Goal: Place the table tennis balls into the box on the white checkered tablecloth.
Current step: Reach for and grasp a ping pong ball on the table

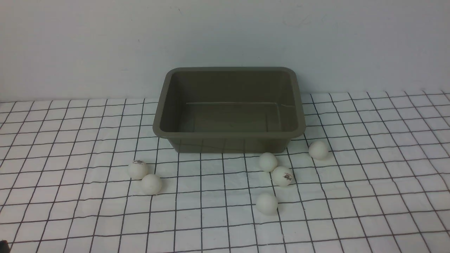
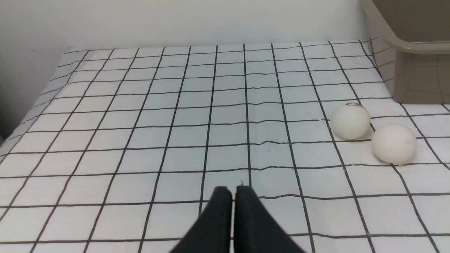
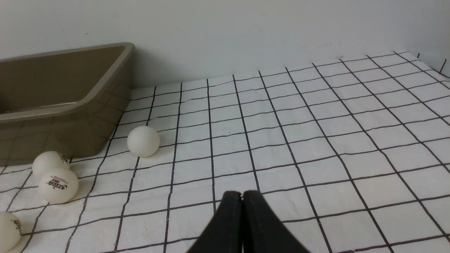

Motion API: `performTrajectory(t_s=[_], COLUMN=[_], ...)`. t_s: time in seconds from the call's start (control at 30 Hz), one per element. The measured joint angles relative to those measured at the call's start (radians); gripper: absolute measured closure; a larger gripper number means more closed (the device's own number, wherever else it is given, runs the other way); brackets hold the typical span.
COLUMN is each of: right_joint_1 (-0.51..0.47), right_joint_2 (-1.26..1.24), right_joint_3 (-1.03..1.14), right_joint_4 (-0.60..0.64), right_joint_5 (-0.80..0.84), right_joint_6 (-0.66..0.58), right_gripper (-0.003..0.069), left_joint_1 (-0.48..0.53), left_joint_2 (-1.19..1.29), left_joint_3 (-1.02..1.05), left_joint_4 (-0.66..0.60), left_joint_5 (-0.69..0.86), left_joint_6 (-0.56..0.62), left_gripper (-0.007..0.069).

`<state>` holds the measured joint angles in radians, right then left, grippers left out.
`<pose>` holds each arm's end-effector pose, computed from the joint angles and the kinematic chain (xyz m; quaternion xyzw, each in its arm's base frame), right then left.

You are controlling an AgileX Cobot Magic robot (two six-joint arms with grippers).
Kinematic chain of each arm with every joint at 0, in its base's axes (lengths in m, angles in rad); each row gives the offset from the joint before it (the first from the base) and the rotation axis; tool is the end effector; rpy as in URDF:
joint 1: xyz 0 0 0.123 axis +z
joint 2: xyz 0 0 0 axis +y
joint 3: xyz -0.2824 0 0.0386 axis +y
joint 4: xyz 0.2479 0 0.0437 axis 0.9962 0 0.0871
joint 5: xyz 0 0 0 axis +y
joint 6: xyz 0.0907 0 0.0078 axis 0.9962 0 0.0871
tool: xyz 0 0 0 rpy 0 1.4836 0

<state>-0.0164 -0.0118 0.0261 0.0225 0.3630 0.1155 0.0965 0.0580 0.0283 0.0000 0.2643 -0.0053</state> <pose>0.0529 -0.0001 0.1723 0.0589 0.7997 0.0391 0.5962 0.0586 0.0057 0.1762 -0.0404 0.7928 0.0277 0.6075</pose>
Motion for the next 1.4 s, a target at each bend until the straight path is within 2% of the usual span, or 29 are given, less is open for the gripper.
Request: performTrajectory(t_s=[1.17, 1.3, 1.33, 1.37, 1.4], right_joint_1=[0.0, 0.0, 0.0, 0.0, 0.0], right_joint_2=[0.0, 0.0, 0.0, 0.0, 0.0], right_joint_3=[0.0, 0.0, 0.001, 0.001, 0.002], right_joint_4=[0.006, 0.113, 0.199, 0.209, 0.271], right_joint_5=[0.0, -0.007, -0.015, -0.017, -0.025], right_joint_6=[0.0, 0.009, 0.015, 0.015, 0.016], right_gripper=[0.0676, 0.0676, 0.0676, 0.0676, 0.0676], left_joint_1=[0.0, 0.0, 0.0, 0.0, 0.0], left_joint_2=[0.0, 0.0, 0.0, 0.0, 0.0], left_joint_3=[0.0, 0.0, 0.0, 0.0, 0.0], left_joint_4=[0.0, 0.0, 0.0, 0.0, 0.0], left_joint_5=[0.0, 0.0, 0.0, 0.0, 0.001], left_joint_6=[0.0, 0.0, 0.0, 0.0, 0.0], left_gripper=[0.0629, 0.0629, 0.0629, 0.0629, 0.0629])
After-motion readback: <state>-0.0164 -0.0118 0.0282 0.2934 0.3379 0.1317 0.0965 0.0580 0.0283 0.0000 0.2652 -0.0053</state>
